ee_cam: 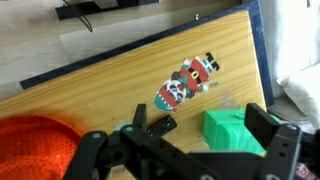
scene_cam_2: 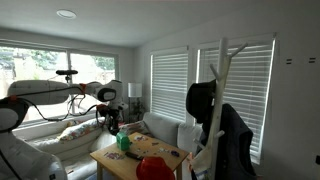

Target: Move the black hat from the stand to the table

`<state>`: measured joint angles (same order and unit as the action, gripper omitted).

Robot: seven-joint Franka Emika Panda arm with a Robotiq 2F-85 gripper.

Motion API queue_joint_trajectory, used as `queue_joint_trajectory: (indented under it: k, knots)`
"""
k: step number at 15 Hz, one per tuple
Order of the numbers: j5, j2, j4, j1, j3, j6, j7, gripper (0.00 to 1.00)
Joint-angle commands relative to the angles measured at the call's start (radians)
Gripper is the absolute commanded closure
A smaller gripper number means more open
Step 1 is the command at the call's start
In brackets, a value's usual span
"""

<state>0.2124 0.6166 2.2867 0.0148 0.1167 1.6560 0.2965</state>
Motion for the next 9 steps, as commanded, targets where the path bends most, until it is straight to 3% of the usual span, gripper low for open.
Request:
queue_joint_trajectory:
  k: [1,5,6,9]
  knots:
    - [-0.114,0.042,-0.026,-0.062,0.006,0.065,0.033,0.0]
    - [-0.205,0.044,-0.035,-0.123,-0.013,0.201,0.077,0.0]
    - [-0.175,0.008,-0.051,-0.091,-0.012,0.15,0.046,0.0]
    - [-0.191,0.013,-0.051,-0.112,-0.023,0.186,0.055,0.0]
